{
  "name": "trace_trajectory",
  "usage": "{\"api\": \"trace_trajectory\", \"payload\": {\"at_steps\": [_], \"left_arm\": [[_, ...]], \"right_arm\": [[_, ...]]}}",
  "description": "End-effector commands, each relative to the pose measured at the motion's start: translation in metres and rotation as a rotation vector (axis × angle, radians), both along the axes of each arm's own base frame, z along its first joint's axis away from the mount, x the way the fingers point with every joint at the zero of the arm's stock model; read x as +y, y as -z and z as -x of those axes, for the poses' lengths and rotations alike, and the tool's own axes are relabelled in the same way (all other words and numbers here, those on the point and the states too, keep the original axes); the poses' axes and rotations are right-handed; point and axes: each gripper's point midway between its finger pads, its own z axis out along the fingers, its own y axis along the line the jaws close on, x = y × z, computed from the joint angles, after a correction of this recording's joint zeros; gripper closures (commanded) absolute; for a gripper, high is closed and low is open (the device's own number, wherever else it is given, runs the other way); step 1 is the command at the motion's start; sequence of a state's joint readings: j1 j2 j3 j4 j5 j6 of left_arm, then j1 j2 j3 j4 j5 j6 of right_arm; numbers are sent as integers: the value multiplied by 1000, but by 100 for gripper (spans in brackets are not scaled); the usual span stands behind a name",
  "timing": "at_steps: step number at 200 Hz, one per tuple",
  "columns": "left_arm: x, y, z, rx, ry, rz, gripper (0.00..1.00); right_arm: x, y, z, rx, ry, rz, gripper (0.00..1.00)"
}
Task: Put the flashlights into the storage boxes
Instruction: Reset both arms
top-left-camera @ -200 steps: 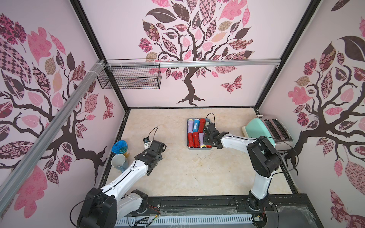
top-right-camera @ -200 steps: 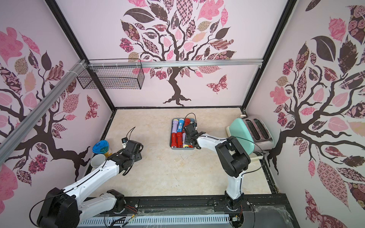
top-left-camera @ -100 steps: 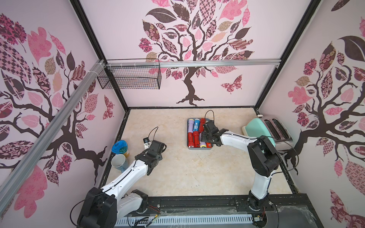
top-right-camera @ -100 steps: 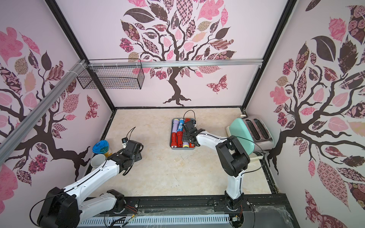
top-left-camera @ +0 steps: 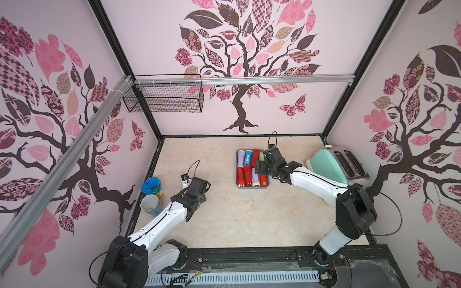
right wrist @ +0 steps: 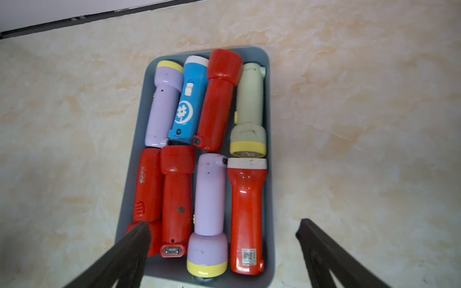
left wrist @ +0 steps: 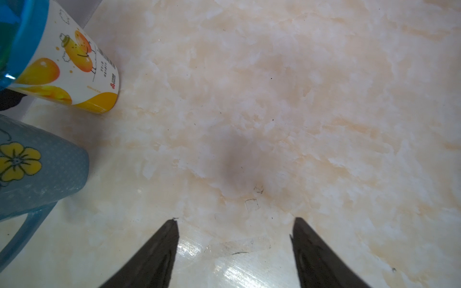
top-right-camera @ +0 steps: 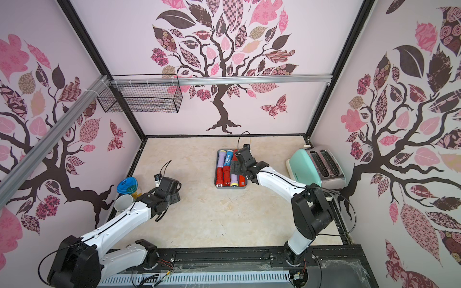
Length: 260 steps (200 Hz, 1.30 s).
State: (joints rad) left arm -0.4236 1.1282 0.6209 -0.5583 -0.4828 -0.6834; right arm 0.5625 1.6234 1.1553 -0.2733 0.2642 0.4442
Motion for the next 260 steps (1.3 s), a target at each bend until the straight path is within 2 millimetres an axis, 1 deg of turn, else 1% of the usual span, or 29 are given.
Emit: {"api": "trace_trajectory", "payload": {"at_steps": [1, 6, 25, 33, 37, 40, 43, 47, 62, 70, 79, 96, 113, 134, 156, 173, 195, 219, 234, 239, 242, 250, 260], "left_arm": [[-3, 10, 6, 15, 28, 20, 5], [-4, 10, 7, 14, 28, 25, 2], [-3, 9, 9, 1, 27, 33, 2], [-4, 9, 9, -4, 29, 41, 2], [-4, 9, 10, -5, 32, 44, 2], [-4, 9, 10, -8, 32, 47, 2], [-5, 9, 10, -7, 35, 48, 2], [-5, 10, 10, -7, 37, 50, 2], [-6, 10, 10, -6, 40, 53, 2], [-6, 11, 10, -1, 41, 51, 2], [-6, 12, 10, 7, 38, 47, 3], [-6, 12, 9, 12, 36, 43, 2], [-5, 13, 9, 17, 35, 39, 2], [-5, 12, 8, 16, 33, 37, 2], [-5, 14, 8, 19, 32, 34, 3], [-5, 14, 6, 24, 32, 28, 2], [-5, 15, 5, 29, 29, 20, 2], [-4, 16, 4, 41, 24, 8, 2], [-2, 16, 4, 50, 14, -6, 2], [-1, 16, 4, 53, 13, -10, 2], [-2, 17, 4, 54, 14, -10, 2], [-2, 17, 3, 53, 17, -9, 2], [-4, 17, 2, 50, 25, -4, 2]], "right_arm": [[-55, -31, 4, -152, 105, 239, 1], [-68, -31, 7, -179, 130, 295, 0], [-117, -28, 22, -271, 249, 493, 1], [-133, -24, 30, -306, 280, 555, 1], [-135, -29, 30, -346, 290, 564, 1], [-139, -24, 34, -355, 287, 583, 1], [-140, -27, 35, -385, 288, 582, 0], [-142, -24, 38, -404, 280, 592, 1], [-144, -22, 45, -484, 242, 582, 0], [-144, -15, 47, -501, 213, 569, 1], [-145, -11, 46, -520, 197, 542, 1], [-151, -2, 40, -517, 203, 516, 0], [-159, -1, 30, -511, 258, 524, 0], [-169, 5, 19, -490, 298, 543, 1], [-185, 17, 17, -458, 355, 539, 0], [-196, 24, 22, -461, 377, 497, 1], [-203, 16, 27, -516, 413, 451, 0], [-199, 3, 28, -615, 397, 398, 1], [-195, 4, 31, -664, 361, 351, 1], [-197, 6, 34, -681, 362, 353, 1], [-197, 2, 35, -706, 368, 348, 0], [-199, 0, 37, -732, 374, 349, 0], [-198, 2, 37, -724, 373, 345, 0]]}}
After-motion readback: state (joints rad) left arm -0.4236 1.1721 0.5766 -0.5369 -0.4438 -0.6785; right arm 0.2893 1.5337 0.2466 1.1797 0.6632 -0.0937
